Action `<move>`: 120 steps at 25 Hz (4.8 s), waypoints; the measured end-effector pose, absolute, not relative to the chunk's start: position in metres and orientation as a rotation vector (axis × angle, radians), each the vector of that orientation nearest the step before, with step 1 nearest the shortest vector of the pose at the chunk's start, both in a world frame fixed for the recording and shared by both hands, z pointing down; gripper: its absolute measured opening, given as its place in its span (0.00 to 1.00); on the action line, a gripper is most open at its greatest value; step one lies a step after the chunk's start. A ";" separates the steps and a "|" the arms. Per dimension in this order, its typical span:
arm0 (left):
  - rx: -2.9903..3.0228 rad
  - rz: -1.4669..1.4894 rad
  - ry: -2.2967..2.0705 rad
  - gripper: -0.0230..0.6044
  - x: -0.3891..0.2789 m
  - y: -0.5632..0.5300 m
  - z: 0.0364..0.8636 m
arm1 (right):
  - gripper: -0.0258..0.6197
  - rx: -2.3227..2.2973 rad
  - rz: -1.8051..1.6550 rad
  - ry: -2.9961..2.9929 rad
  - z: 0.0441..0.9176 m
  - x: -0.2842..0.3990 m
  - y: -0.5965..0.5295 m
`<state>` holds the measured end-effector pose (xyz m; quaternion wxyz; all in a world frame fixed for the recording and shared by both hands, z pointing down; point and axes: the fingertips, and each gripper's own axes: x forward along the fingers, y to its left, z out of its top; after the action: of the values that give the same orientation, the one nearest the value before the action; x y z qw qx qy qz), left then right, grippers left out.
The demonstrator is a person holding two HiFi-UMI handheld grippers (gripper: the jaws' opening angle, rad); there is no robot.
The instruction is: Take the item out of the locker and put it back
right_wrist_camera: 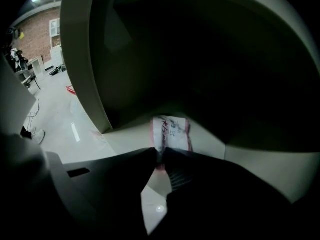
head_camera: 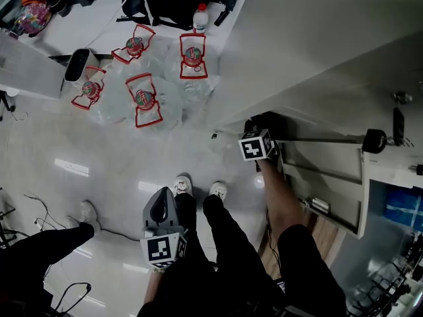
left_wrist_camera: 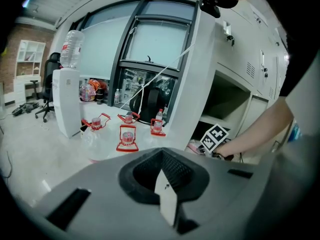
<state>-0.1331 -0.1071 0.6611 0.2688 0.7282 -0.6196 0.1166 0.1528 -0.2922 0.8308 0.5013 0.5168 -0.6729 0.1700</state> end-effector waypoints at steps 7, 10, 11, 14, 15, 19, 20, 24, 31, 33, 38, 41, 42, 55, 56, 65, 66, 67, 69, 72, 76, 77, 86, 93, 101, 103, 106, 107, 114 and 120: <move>1.978 0.312 -1.656 0.05 -0.130 -0.113 0.656 | 0.33 1.259 0.493 -1.672 0.824 0.147 -0.285; 1.994 0.309 -1.649 0.05 -0.130 -0.116 0.649 | 0.35 1.280 0.479 -1.705 0.811 0.143 -0.286; 2.000 0.302 -1.648 0.05 -0.129 -0.118 0.644 | 0.36 1.286 0.474 -1.714 0.806 0.142 -0.286; 2.024 0.298 -1.655 0.05 -0.129 -0.124 0.631 | 0.36 1.289 0.494 -1.742 0.795 0.137 -0.280; 2.034 0.308 -1.659 0.05 -0.129 -0.125 0.627 | 0.37 1.291 0.503 -1.748 0.791 0.135 -0.276; 2.078 0.311 -1.620 0.05 -0.121 -0.127 0.611 | 0.37 1.376 0.553 -1.769 0.769 0.135 -0.265; 2.085 0.310 -1.613 0.05 -0.120 -0.128 0.607 | 0.37 1.402 0.564 -1.779 0.762 0.135 -0.263; 2.112 0.303 -1.587 0.05 -0.110 -0.131 0.590 | 0.37 1.461 0.546 -1.833 0.724 0.134 -0.257; 2.192 0.312 -1.496 0.05 -0.083 -0.131 0.563 | 0.38 1.494 0.548 -1.874 0.673 0.138 -0.225; 2.221 0.318 -1.470 0.05 -0.075 -0.132 0.555 | 0.38 1.512 0.539 -1.888 0.658 0.139 -0.219; 2.308 0.335 -1.397 0.05 -0.056 -0.133 0.535 | 0.38 1.562 0.500 -1.922 0.618 0.147 -0.205; 2.337 0.331 -1.374 0.05 -0.053 -0.134 0.526 | 0.38 1.608 0.504 -1.943 0.593 0.150 -0.196; 2.348 0.326 -1.372 0.05 -0.052 -0.136 0.523 | 0.38 1.620 0.502 -1.950 0.585 0.151 -0.193; 2.453 0.285 -1.341 0.05 -0.029 -0.160 0.477 | 0.38 1.833 0.464 -1.999 0.500 0.165 -0.162; 2.455 0.287 -1.344 0.05 -0.029 -0.161 0.475 | 0.38 1.849 0.468 -1.999 0.495 0.167 -0.159; 2.517 0.266 -1.326 0.05 -0.029 -0.158 0.451 | 0.38 2.011 0.428 -1.996 0.451 0.179 -0.128; 2.522 0.257 -1.329 0.05 -0.028 -0.158 0.448 | 0.38 2.025 0.432 -2.002 0.449 0.179 -0.125; 2.529 0.251 -1.333 0.05 -0.028 -0.158 0.446 | 0.38 2.034 0.442 -2.010 0.448 0.180 -0.123; 2.544 0.240 -1.338 0.05 -0.025 -0.159 0.441 | 0.38 2.051 0.455 -2.019 0.447 0.181 -0.119; 2.569 0.222 -1.321 0.05 -0.018 -0.158 0.435 | 0.38 2.103 0.410 -2.017 0.436 0.186 -0.111; 2.587 0.226 -1.316 0.05 -0.014 -0.157 0.434 | 0.38 2.159 0.368 -2.024 0.420 0.189 -0.105; 2.588 0.222 -1.314 0.05 -0.013 -0.158 0.433 | 0.38 2.161 0.351 -2.022 0.418 0.189 -0.104; 2.615 0.200 -1.319 0.05 -0.005 -0.167 0.426 | 0.38 2.192 0.344 -2.006 0.415 0.193 -0.103; 2.614 0.213 -1.331 0.05 -0.003 -0.169 0.427 | 0.32 2.149 0.379 -2.057 0.418 0.193 -0.109; 2.592 0.224 -1.351 0.05 -0.007 -0.167 0.428 | 0.08 2.141 0.326 -2.081 0.411 0.191 -0.110; 2.593 0.222 -1.351 0.05 -0.006 -0.166 0.428 | 0.06 2.143 0.303 -2.086 0.407 0.189 -0.110; 2.590 0.221 -1.355 0.05 -0.006 -0.163 0.429 | 0.05 2.110 0.250 -2.076 0.406 0.186 -0.107; 2.588 0.221 -1.355 0.05 -0.006 -0.162 0.429 | 0.05 2.101 0.233 -2.075 0.405 0.185 -0.107; 2.585 0.247 -1.359 0.05 -0.005 -0.156 0.433 | 0.04 2.100 0.216 -2.075 0.407 0.184 -0.102; 2.596 0.255 -1.358 0.05 -0.001 -0.153 0.434 | 0.04 2.103 0.249 -2.076 0.411 0.187 -0.099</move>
<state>-0.0007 -0.1532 0.4345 0.1003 0.8783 -0.4594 0.0861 0.1870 -0.0987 0.4113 0.0879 0.7065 -0.6972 0.0837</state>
